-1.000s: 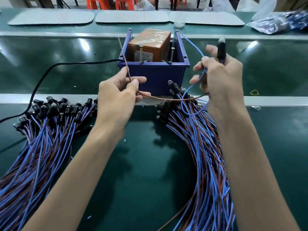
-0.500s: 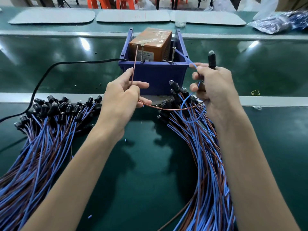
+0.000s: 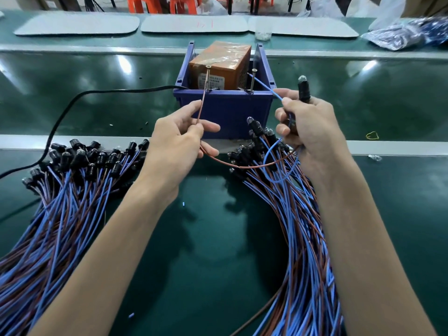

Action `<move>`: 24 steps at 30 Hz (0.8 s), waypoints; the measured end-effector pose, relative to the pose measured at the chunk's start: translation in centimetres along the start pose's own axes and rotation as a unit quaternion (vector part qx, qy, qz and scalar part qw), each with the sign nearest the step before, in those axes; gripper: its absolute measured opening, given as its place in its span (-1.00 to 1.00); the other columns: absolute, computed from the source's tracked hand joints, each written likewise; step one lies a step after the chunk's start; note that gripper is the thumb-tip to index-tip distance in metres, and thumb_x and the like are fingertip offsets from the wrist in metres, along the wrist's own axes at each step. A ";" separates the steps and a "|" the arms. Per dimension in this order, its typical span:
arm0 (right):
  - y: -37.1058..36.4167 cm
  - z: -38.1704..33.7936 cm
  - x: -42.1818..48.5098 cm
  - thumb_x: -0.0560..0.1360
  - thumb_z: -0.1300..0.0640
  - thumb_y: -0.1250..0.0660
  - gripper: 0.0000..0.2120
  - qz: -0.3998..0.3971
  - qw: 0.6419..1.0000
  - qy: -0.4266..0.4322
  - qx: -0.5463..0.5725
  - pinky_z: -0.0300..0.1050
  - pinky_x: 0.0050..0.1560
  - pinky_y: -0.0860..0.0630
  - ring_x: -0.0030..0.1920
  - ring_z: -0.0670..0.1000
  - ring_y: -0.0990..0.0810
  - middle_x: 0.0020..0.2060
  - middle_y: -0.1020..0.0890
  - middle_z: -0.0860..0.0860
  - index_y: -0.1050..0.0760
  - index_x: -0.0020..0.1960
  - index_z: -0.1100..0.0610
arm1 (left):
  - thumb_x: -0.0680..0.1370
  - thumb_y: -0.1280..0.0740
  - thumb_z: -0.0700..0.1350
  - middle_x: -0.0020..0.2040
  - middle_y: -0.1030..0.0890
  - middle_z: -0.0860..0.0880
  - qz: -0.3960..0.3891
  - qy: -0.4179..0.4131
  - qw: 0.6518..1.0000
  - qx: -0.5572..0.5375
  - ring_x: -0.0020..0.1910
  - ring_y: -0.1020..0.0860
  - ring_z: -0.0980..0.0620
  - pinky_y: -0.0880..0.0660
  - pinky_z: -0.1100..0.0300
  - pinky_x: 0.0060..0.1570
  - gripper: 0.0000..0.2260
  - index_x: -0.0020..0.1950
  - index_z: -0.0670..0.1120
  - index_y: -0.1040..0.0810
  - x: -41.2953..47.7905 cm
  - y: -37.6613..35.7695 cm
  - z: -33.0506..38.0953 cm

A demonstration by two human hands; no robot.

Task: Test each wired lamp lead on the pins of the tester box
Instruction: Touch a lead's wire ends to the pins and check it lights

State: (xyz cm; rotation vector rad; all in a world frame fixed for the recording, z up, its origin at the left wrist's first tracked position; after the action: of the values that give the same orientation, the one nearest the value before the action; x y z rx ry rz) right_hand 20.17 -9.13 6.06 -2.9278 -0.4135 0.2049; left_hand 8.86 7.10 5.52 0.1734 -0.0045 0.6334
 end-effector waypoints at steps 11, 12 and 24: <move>-0.3 0.0 -0.1 0.61 0.27 -0.16 -0.79 -0.017 1.000 0.009 -0.017 -0.38 -0.62 -0.17 -0.56 -0.16 -0.41 -0.48 -0.49 -0.11 -0.54 -0.03 0.07 | 0.61 -0.13 -0.35 -0.21 -0.64 0.09 0.007 0.005 1.000 -0.014 -0.51 -0.54 0.19 -0.39 0.43 -0.44 -0.63 0.38 -0.12 -0.45 0.2 0.2 -0.4; -0.3 0.0 0.0 0.61 0.27 -0.16 -0.78 -0.018 1.000 0.009 -0.014 -0.38 -0.62 -0.17 -0.56 -0.16 -0.40 -0.46 -0.47 -0.09 -0.55 -0.03 0.08 | 0.61 -0.13 -0.35 -0.22 -0.64 0.10 0.005 0.006 1.000 -0.015 -0.52 -0.54 0.19 -0.39 0.42 -0.44 -0.63 0.39 -0.12 -0.44 0.2 0.1 -0.4; -0.2 -0.1 0.0 0.61 0.23 -0.20 -0.81 -0.021 1.000 0.016 -0.015 -0.39 -0.60 -0.16 -0.57 -0.18 -0.31 -0.47 -0.38 -0.09 -0.57 -0.06 0.10 | 0.60 -0.13 -0.36 -0.29 -0.65 0.13 -0.009 0.012 1.000 -0.016 -0.52 -0.53 0.18 -0.38 0.41 -0.45 -0.63 0.34 -0.11 -0.49 0.1 -0.2 -0.3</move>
State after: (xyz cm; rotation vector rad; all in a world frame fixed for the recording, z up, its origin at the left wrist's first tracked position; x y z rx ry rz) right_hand 20.10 -8.95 6.20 -2.9442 -0.4770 0.1462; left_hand 9.05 7.06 5.19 0.1347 0.0105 0.6179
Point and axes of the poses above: each hand's wrist, its own x-axis towards the middle knuckle, its own y-axis out of the back of the hand, z = x × y, the point moved 7 cm from there along x, towards the middle knuckle
